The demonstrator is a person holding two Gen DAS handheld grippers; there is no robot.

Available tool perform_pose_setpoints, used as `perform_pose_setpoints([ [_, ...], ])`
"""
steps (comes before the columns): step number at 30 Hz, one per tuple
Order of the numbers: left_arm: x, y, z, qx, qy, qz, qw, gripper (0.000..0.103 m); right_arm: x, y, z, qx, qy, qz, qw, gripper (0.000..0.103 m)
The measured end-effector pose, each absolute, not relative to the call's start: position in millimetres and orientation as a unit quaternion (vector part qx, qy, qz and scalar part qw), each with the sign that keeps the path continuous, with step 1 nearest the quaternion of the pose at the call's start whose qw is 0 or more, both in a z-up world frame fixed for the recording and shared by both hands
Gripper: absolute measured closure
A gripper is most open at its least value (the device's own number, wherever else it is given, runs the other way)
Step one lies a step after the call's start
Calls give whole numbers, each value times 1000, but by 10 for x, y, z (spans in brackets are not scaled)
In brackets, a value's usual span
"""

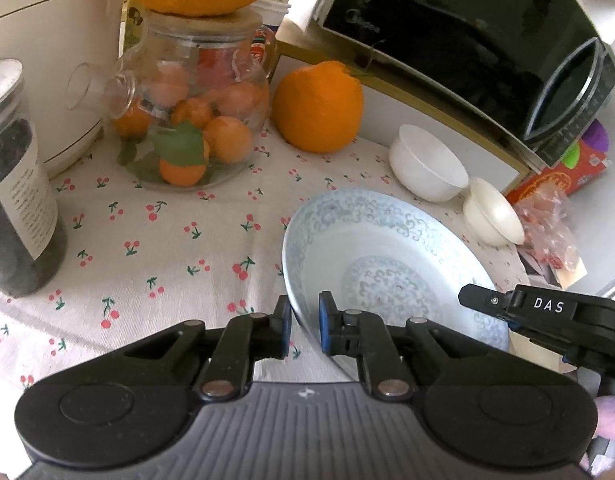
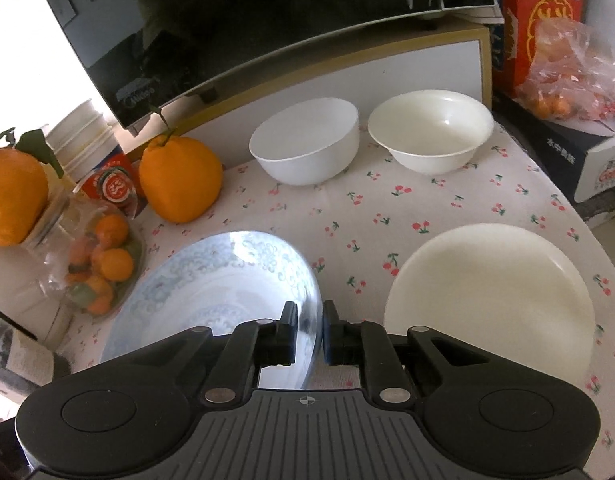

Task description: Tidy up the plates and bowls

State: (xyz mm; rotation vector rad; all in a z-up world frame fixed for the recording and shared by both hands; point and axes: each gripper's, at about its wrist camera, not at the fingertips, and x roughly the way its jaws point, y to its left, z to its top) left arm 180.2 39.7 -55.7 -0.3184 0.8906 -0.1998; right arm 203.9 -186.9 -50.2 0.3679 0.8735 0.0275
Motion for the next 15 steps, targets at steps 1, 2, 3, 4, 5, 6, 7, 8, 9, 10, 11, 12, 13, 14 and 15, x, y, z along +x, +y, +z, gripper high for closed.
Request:
perform_pose_setpoints([
  [1, 1775, 396, -545, -151, 429, -99, 885, 91, 2005, -1872, -475, 176, 421, 13, 890, 90],
  [2, 1742, 403, -533, -150, 430, -102, 884, 91, 1965, -1874, -453, 176, 422, 13, 889, 90],
  [3, 1714, 409, -523, -149, 432, -105, 883, 91, 1929, -1872, -437, 177, 423, 14, 888, 90],
  [4, 1694, 410, -513, -148, 432, -107, 883, 91, 1892, -1875, -420, 178, 426, 14, 887, 90],
  [5, 1671, 412, -505, -146, 433, -110, 883, 91, 1857, -1882, -406, 180, 428, 13, 885, 90],
  [6, 1652, 412, -496, -144, 433, -112, 883, 91, 1823, -1889, -398, 184, 431, 12, 884, 90],
  [7, 1638, 408, -487, -140, 433, -114, 883, 91, 1790, -1895, -395, 187, 433, 11, 882, 90],
  [8, 1620, 400, -478, -134, 432, -115, 885, 91, 1759, -1896, -396, 189, 434, 10, 881, 90],
  [9, 1605, 392, -470, -128, 431, -116, 886, 91, 1732, -1896, -401, 190, 436, 9, 880, 90],
  [10, 1587, 387, -465, -122, 430, -117, 887, 91, 1711, -1893, -409, 190, 438, 8, 879, 90],
  [11, 1570, 384, -464, -117, 429, -118, 888, 91, 1694, -1890, -416, 191, 439, 7, 878, 90],
  [12, 1558, 381, -468, -113, 428, -119, 889, 91, 1678, -1892, -428, 194, 441, 6, 876, 90],
  [13, 1544, 380, -475, -109, 428, -119, 889, 91, 1661, -1896, -438, 198, 442, 5, 875, 90],
  [14, 1536, 377, -483, -106, 428, -119, 890, 91, 1651, -1902, -448, 202, 444, 4, 873, 90],
  [15, 1528, 375, -492, -103, 428, -119, 890, 91, 1642, -1903, -458, 205, 445, 4, 872, 90],
])
